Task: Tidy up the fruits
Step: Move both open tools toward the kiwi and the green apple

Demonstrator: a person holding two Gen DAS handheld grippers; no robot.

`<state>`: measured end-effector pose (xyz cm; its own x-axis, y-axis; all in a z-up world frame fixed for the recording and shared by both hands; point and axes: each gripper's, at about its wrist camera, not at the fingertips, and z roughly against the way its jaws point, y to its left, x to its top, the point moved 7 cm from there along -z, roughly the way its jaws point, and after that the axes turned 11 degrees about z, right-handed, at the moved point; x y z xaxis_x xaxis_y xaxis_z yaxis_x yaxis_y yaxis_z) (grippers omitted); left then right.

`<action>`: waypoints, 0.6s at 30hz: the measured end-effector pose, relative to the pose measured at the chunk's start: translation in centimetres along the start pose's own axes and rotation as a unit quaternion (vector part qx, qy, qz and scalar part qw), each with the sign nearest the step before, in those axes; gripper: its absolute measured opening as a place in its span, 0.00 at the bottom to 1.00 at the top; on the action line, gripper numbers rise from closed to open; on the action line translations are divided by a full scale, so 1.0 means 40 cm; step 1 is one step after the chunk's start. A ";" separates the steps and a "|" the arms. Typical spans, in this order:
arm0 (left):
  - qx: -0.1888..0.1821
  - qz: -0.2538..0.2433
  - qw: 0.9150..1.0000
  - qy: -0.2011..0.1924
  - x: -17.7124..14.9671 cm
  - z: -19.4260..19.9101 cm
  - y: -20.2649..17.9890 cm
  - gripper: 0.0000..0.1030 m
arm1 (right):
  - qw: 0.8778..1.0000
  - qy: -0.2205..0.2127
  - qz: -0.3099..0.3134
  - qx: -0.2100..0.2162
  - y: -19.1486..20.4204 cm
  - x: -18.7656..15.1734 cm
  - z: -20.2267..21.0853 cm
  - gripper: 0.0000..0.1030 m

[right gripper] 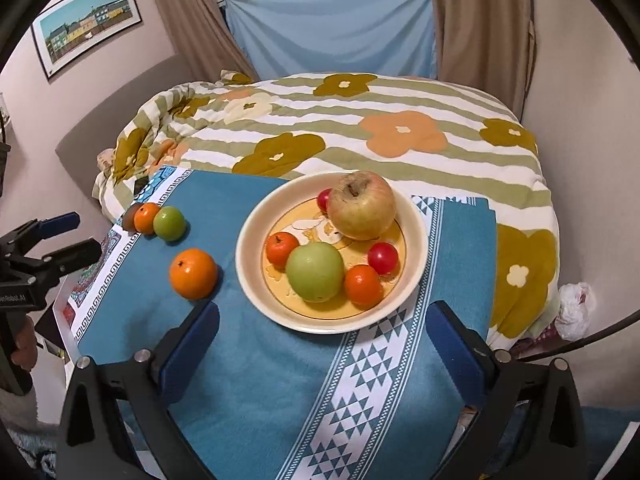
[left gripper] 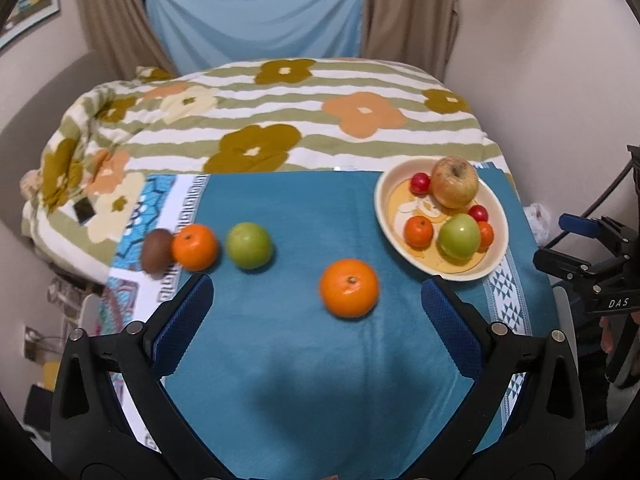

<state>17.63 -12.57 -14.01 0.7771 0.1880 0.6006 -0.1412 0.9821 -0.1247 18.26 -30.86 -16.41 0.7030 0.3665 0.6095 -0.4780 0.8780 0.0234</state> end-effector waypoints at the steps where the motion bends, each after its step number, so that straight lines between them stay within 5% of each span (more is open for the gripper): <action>1: 0.002 0.005 1.000 -0.001 -0.001 0.008 0.015 1.00 | 1.000 -0.004 0.000 0.000 0.008 0.006 0.005 1.00; 9: -0.014 0.024 1.000 -0.009 0.003 0.043 0.123 1.00 | 0.999 -0.031 0.000 -0.041 0.094 0.080 0.040 1.00; 18: -0.016 -0.008 1.000 -0.018 0.059 0.051 0.278 1.00 | 0.999 -0.027 -0.025 -0.033 0.241 0.146 -0.014 1.00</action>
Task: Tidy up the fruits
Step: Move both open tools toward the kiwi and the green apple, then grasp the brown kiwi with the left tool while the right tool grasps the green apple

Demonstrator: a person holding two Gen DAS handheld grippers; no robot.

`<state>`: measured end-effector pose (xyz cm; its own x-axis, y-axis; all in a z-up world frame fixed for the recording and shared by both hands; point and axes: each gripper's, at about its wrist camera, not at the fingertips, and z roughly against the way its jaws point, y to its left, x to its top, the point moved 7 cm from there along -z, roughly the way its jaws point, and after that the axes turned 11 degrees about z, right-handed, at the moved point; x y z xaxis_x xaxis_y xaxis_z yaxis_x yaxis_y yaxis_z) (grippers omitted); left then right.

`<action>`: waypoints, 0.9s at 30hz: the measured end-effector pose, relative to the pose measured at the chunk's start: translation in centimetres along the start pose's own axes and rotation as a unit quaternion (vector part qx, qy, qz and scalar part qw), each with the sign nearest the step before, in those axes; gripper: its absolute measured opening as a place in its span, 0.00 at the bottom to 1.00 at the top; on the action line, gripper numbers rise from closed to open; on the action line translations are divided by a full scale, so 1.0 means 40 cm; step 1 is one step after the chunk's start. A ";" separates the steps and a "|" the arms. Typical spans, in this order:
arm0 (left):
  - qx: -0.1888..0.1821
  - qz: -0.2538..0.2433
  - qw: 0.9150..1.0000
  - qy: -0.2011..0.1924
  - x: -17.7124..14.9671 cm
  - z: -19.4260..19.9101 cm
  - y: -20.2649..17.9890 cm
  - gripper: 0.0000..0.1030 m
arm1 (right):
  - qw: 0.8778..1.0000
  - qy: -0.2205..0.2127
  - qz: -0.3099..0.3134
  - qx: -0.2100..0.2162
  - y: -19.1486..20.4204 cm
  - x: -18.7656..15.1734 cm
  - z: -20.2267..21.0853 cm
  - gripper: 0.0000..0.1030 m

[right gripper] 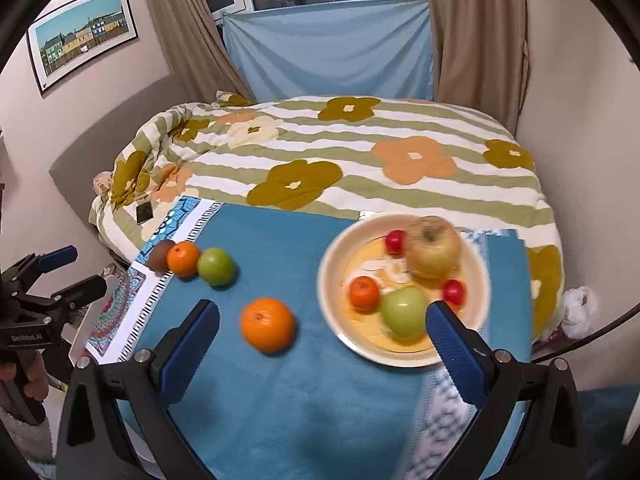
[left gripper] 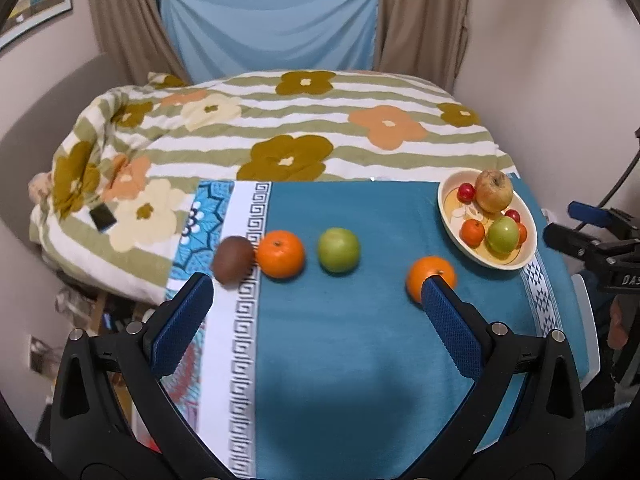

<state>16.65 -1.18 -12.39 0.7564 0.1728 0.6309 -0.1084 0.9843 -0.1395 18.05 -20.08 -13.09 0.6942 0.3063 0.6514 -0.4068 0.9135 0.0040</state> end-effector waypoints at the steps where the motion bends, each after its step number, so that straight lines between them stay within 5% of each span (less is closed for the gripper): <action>1: 0.000 -0.004 1.000 0.001 0.007 -0.003 0.021 1.00 | 1.000 -0.001 -0.003 0.002 0.018 0.007 -0.006 1.00; 16: -0.036 -0.059 0.997 0.035 0.062 -0.158 0.250 1.00 | 0.999 0.025 -0.023 -0.009 0.247 0.061 -0.171 1.00; 27: -0.059 -0.097 0.991 0.076 0.047 -0.319 0.303 1.00 | 0.998 0.055 -0.023 -0.032 0.322 0.052 -0.307 0.99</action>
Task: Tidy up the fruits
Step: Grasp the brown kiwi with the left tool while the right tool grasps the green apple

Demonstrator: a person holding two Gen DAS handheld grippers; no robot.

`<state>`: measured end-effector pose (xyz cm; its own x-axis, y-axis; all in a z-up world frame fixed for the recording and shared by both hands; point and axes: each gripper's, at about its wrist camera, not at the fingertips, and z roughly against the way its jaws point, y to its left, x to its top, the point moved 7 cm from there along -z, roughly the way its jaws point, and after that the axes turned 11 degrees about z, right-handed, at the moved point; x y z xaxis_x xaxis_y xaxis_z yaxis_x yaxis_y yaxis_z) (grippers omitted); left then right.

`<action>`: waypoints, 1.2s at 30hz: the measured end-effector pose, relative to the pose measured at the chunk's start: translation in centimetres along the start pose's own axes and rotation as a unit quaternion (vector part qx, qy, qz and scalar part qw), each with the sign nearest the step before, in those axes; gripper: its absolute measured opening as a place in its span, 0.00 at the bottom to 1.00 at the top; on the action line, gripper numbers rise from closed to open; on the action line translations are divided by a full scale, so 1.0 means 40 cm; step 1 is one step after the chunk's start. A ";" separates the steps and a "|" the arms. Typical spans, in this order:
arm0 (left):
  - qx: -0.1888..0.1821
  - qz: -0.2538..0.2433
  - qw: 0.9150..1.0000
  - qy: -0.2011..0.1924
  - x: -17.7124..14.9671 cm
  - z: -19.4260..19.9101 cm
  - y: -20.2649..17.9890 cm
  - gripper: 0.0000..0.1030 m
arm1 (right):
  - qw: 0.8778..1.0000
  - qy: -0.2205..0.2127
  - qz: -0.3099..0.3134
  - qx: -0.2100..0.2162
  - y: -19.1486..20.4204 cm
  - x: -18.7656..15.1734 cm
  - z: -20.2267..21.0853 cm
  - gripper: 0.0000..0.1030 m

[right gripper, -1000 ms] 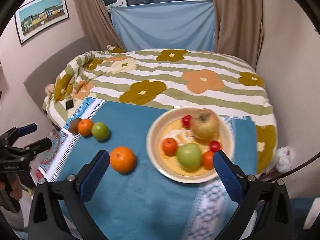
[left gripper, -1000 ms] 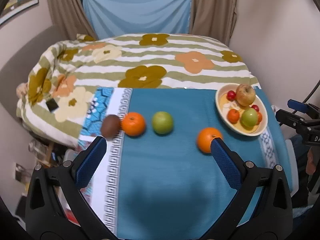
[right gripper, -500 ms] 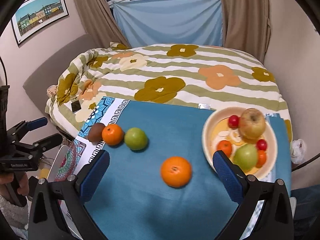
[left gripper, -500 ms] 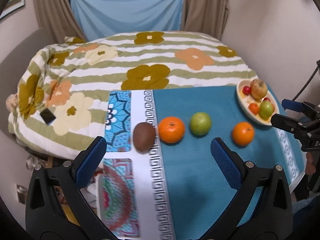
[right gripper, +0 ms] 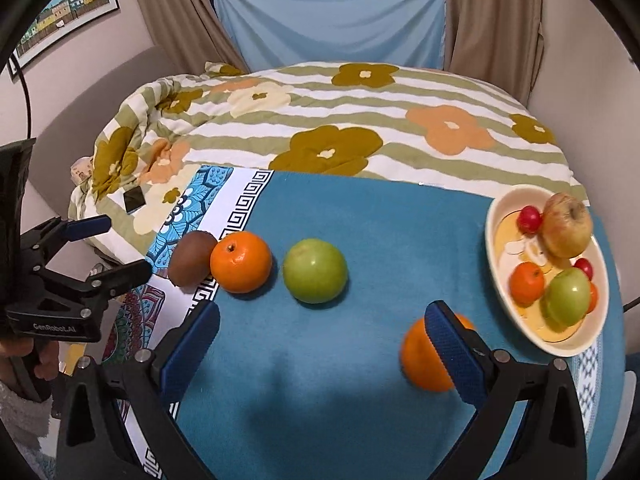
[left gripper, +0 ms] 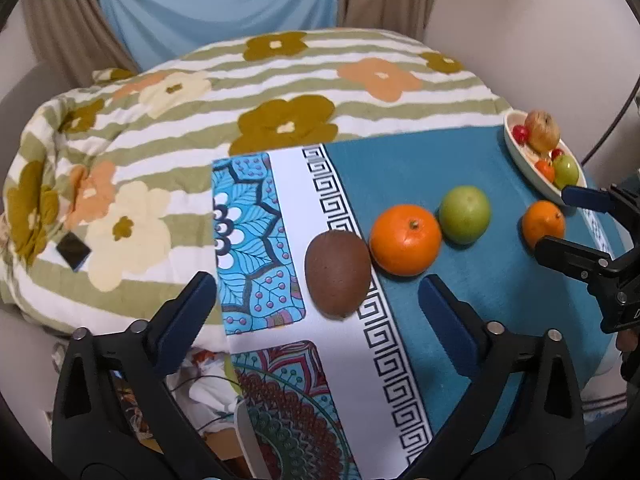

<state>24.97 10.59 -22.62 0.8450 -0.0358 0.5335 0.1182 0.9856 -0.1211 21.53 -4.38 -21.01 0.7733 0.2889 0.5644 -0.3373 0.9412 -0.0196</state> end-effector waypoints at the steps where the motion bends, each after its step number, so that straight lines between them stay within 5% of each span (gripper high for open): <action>1: -0.002 -0.005 1.000 0.005 -0.004 -0.015 0.000 0.99 | 1.000 0.003 0.002 -0.003 0.002 0.000 -0.009 0.99; 15: -0.001 -0.038 0.998 0.044 -0.021 -0.156 -0.019 0.89 | 0.999 0.041 0.025 -0.025 0.007 -0.025 -0.126 0.78; 25: -0.016 -0.066 0.996 0.065 -0.028 -0.190 -0.039 0.53 | 0.998 0.050 0.025 -0.020 0.009 -0.016 -0.166 0.71; 36: -0.015 -0.060 0.996 0.065 -0.025 -0.186 -0.036 0.50 | 0.997 0.061 0.035 -0.012 0.011 -0.004 -0.198 0.57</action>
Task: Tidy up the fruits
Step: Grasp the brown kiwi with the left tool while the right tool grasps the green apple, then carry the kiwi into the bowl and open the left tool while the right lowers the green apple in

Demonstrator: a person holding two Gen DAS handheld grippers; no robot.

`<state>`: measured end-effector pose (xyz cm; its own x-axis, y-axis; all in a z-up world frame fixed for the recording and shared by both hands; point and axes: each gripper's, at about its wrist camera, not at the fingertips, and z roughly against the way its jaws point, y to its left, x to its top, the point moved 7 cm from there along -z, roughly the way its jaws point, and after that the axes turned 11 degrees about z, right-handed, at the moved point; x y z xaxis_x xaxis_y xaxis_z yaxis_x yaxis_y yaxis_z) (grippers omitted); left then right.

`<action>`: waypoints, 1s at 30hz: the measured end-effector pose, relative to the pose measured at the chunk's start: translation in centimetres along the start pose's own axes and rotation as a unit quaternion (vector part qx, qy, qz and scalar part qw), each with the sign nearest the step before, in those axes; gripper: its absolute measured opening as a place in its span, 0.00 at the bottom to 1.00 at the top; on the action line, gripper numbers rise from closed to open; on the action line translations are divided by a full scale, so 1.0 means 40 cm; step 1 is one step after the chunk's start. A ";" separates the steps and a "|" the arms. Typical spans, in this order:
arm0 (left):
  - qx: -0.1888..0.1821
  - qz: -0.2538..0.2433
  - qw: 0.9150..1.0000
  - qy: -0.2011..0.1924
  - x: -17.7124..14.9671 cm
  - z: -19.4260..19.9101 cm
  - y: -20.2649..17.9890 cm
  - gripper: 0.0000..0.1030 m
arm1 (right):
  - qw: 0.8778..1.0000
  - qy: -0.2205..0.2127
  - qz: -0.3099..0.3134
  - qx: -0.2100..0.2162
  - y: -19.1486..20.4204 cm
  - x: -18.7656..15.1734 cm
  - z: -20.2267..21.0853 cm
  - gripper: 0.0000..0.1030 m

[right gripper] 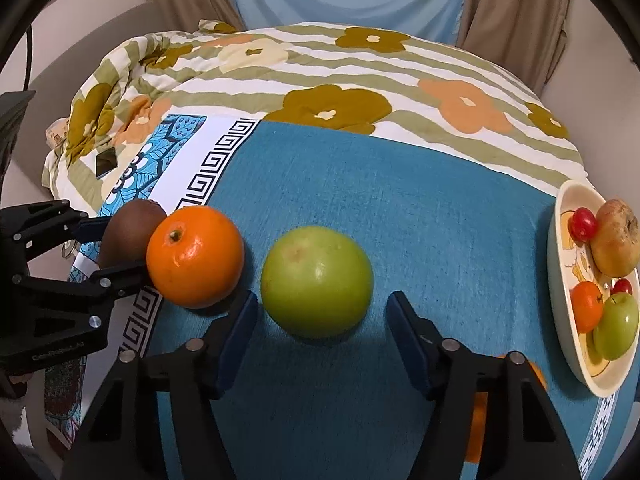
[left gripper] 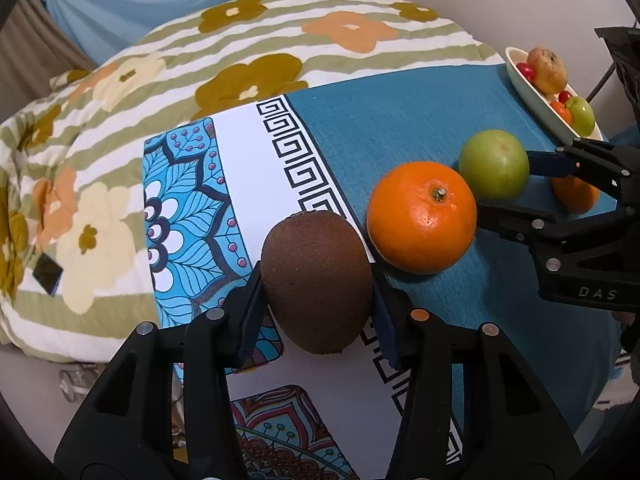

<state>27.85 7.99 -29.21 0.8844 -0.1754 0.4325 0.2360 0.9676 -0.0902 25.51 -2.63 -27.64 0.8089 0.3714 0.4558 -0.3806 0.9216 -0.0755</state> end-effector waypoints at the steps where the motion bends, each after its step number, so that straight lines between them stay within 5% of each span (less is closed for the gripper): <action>1: 0.000 0.001 1.000 0.000 0.001 0.000 0.000 0.50 | 1.000 0.000 0.001 0.000 0.000 0.001 -0.001 0.57; 8: 0.007 0.005 1.000 0.000 0.002 0.003 0.007 0.50 | 1.000 -0.003 0.005 0.005 0.001 0.010 -0.008 0.48; 30: 0.026 0.042 0.998 -0.045 0.040 0.162 -0.004 0.49 | 0.999 -0.043 0.000 0.022 -0.027 0.037 0.123 0.48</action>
<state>26.63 8.73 -22.70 0.8599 -0.0788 0.5044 0.1394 0.9867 -0.0835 24.91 -3.62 -22.51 0.7676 0.3594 0.5306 -0.4023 0.9147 -0.0376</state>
